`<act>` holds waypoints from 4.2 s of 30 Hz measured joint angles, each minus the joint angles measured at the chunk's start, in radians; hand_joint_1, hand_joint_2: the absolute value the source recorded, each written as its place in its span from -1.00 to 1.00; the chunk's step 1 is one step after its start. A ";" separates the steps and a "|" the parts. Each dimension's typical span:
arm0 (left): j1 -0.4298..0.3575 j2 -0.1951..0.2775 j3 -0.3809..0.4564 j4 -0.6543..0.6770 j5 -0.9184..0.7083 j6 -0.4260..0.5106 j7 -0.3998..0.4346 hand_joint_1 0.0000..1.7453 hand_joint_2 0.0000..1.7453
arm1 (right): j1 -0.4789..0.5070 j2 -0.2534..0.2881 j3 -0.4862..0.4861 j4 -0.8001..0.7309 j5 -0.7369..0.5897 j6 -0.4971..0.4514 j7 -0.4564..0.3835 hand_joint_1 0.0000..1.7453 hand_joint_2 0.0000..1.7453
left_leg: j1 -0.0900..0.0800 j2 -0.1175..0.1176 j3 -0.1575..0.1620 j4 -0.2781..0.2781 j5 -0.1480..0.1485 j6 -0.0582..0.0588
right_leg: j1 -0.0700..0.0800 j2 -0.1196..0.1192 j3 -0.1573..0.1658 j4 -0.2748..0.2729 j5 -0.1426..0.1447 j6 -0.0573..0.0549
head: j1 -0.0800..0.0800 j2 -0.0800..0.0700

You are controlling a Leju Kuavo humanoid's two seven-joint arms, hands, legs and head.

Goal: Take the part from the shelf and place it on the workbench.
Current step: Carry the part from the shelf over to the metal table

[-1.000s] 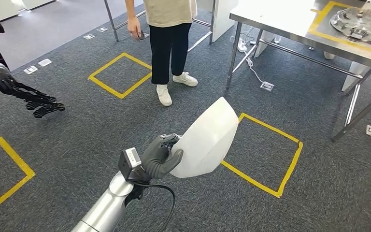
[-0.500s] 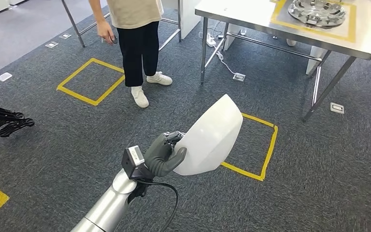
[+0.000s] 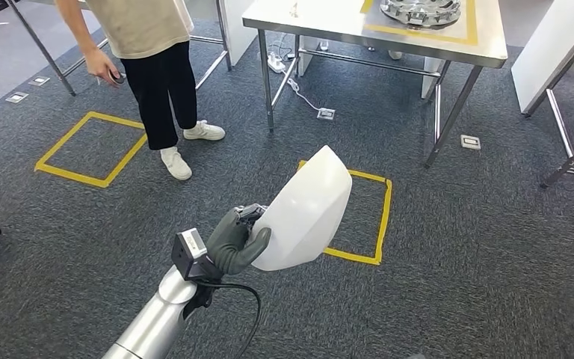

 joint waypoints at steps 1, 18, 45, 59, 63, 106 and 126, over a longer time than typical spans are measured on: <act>-0.002 0.000 0.000 0.001 0.000 0.000 0.000 1.00 1.00 | -0.001 0.000 0.001 0.000 0.000 -0.001 0.000 -1.00 1.00 | -0.003 -0.001 0.000 -0.007 0.000 0.006 | 0.000 0.001 -0.001 -0.001 0.001 0.007 | 0.000 0.000; -0.008 -0.008 0.001 0.013 -0.006 -0.008 0.000 1.00 1.00 | 0.008 -0.001 0.000 0.000 -0.019 -0.004 0.006 -1.00 1.00 | -0.010 0.067 0.039 -0.018 -0.032 0.010 | 0.015 -0.088 -0.002 -0.003 -0.005 -0.005 | 0.026 0.000; -0.006 -0.002 0.002 0.015 -0.001 -0.010 0.000 1.00 1.00 | 0.014 -0.001 0.000 -0.001 0.012 -0.008 0.021 -1.00 1.00 | -0.002 0.019 -0.003 -0.005 0.004 0.027 | 0.008 -0.060 -0.009 0.030 -0.010 0.020 | 0.025 0.000; -0.006 0.012 0.001 0.011 0.003 0.004 0.000 1.00 1.00 | 0.017 0.001 -0.001 -0.001 0.009 0.004 0.009 -1.00 1.00 | 0.008 0.002 -0.087 0.098 0.020 -0.015 | 0.001 0.031 0.054 -0.003 -0.046 -0.011 | 0.004 0.000; -0.005 0.015 0.000 0.000 0.004 0.010 0.000 1.00 1.00 | 0.020 0.001 -0.001 -0.001 0.015 0.001 0.007 -1.00 1.00 | 0.004 -0.014 -0.043 -0.005 0.037 0.009 | 0.002 0.049 0.059 -0.001 -0.056 0.014 | 0.003 0.000; 0.056 0.036 -0.001 -0.107 -0.013 0.060 0.000 1.00 1.00 | 0.035 0.002 -0.004 -0.002 0.035 -0.007 -0.008 -1.00 1.00 | -0.002 0.009 0.063 -0.005 -0.039 0.026 | 0.009 -0.057 -0.073 0.070 -0.054 0.020 | 0.019 0.000; 0.050 0.043 0.019 -0.155 -0.057 0.062 0.000 1.00 1.00 | 0.025 0.018 -0.005 -0.002 0.053 -0.008 0.014 -1.00 1.00 | 0.004 0.043 -0.058 0.009 0.044 0.026 | 0.015 -0.100 0.126 0.038 -0.096 0.009 | 0.000 0.000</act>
